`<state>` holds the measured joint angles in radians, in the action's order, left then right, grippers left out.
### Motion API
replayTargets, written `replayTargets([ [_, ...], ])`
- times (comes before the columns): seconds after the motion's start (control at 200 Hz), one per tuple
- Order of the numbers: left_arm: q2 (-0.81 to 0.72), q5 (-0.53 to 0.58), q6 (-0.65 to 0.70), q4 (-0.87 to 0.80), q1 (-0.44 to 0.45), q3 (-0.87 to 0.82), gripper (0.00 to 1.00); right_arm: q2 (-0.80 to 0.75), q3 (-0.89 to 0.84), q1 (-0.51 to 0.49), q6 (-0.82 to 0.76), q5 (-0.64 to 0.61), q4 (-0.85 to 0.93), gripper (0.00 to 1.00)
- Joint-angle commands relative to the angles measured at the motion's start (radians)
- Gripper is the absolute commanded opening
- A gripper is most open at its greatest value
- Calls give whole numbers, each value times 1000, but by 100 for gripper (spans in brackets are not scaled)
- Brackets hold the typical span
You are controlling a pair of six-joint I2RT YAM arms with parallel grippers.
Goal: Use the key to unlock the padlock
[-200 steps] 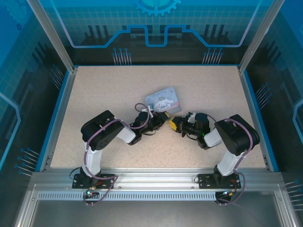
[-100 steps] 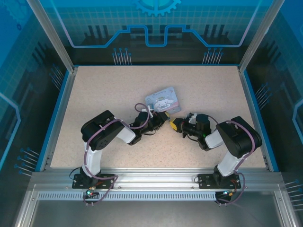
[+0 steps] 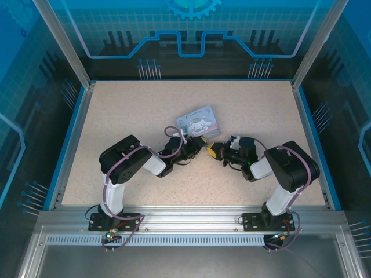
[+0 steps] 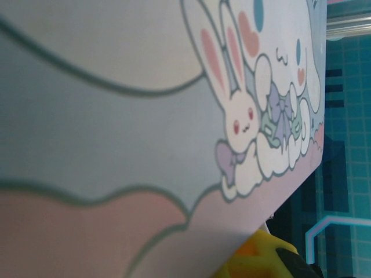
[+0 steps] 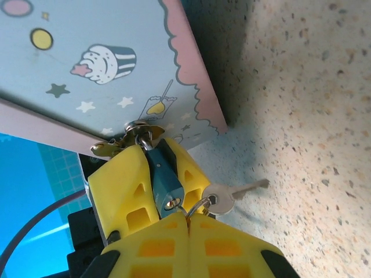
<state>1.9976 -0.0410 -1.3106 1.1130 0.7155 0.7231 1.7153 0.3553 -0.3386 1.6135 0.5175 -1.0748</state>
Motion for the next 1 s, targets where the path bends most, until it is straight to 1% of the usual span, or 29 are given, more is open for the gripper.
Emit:
replayTargets([
  [0.0,25,-45,-32,14,19,-7,0,23,24,41,-29,-16,0,0],
  [0.095,29,-45,-33,16,23,-6,0,73,46,46,22,-1,-79,0],
  [0.24,33,-45,-31,15,31,2,0,98,86,21,36,-1,-72,0],
  [0.46,38,-25,-41,10,34,-11,0,197,79,41,138,21,-246,0],
  [0.49,38,-18,-45,9,34,-13,0,202,76,42,139,23,-251,7],
  [0.61,33,10,-62,-20,30,-17,0,174,58,57,104,41,-215,40],
  [0.65,32,14,-71,-26,28,-16,0,154,51,65,84,54,-191,46],
  [0.72,28,22,-81,-50,23,-13,0,106,34,83,39,84,-117,53],
  [0.765,22,24,-84,-70,21,-11,0,66,23,100,-5,112,-48,55],
  [0.845,11,20,-82,-109,16,0,0,-30,11,131,-122,149,158,57],
  [0.885,6,18,-80,-128,14,5,0,-86,16,144,-200,156,288,57],
  [0.93,3,16,-80,-148,13,12,0,-155,44,149,-316,156,491,57],
  [0.995,0,7,-82,-171,9,21,0,-255,108,144,-520,106,783,58],
])
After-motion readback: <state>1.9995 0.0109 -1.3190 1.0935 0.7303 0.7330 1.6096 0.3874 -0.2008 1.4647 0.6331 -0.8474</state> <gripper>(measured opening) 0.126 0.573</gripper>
